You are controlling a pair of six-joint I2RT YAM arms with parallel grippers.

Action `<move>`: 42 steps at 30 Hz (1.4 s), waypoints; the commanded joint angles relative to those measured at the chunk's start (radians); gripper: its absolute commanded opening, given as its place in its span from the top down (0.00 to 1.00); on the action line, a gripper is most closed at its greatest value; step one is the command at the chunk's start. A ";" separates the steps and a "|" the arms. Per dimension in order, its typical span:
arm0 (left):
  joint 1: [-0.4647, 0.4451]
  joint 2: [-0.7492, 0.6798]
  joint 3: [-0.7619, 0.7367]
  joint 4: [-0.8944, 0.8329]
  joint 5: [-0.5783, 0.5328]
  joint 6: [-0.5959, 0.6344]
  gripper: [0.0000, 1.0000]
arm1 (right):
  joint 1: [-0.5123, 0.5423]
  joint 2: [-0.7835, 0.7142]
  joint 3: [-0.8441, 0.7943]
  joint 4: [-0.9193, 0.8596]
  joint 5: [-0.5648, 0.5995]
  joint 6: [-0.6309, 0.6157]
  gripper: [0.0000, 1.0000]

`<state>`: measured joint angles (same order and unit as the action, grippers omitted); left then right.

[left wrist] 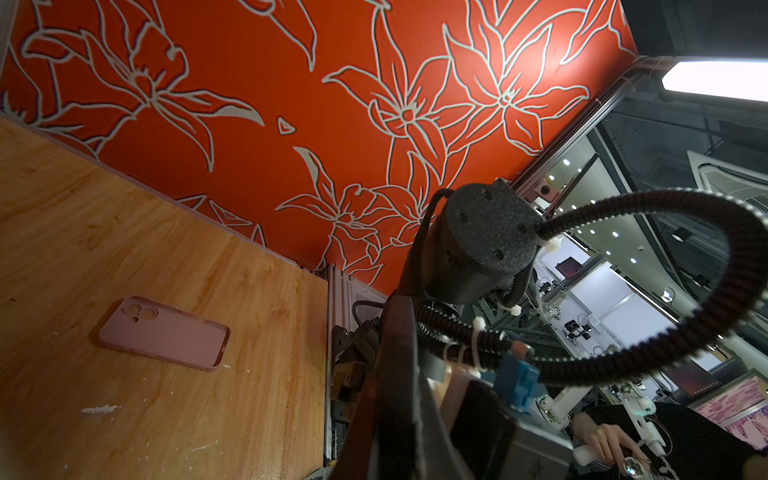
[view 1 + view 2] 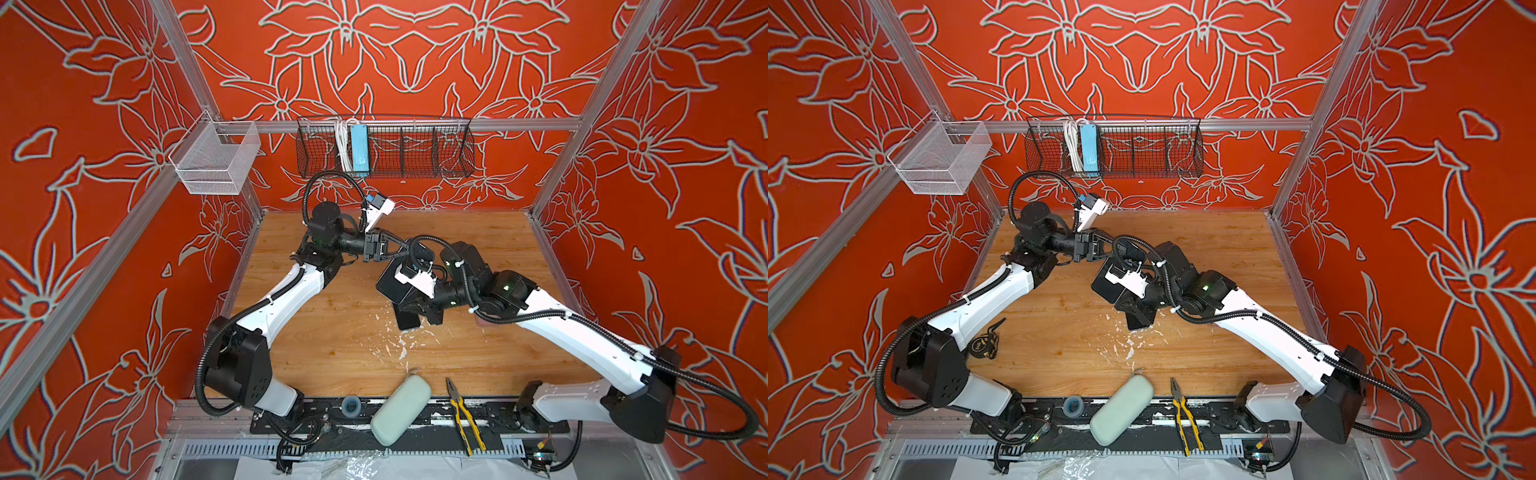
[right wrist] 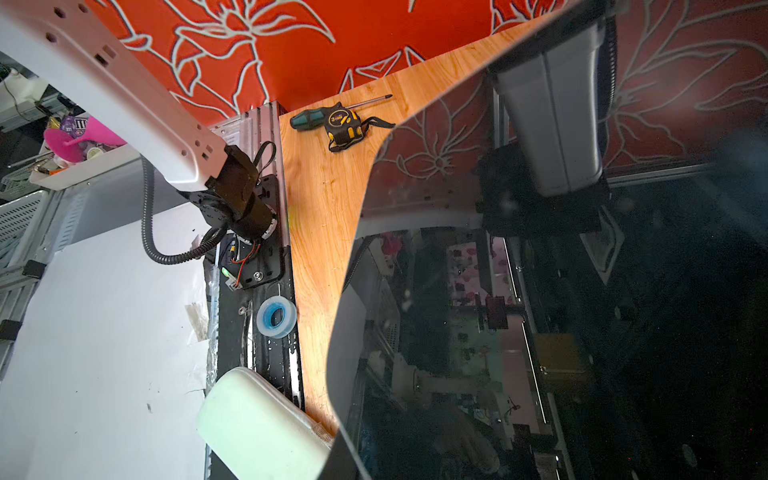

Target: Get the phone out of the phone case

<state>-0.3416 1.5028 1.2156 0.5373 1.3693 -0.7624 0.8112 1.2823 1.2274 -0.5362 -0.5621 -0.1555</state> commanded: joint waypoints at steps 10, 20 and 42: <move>-0.030 -0.016 0.034 0.052 -0.076 -0.028 1.00 | 0.017 -0.107 -0.062 0.167 0.086 -0.005 0.90; 0.080 -0.011 0.031 0.035 -0.323 -0.176 1.00 | -0.079 -0.238 -0.182 0.205 0.045 0.159 0.77; 0.131 -0.377 -0.481 0.103 -1.051 -0.557 1.00 | -0.288 -0.104 -0.357 0.738 -0.182 0.848 0.17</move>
<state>-0.2150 1.1530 0.7479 0.5232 0.3820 -1.2407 0.5293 1.1572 0.8951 0.0296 -0.6872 0.5228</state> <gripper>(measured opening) 0.096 0.792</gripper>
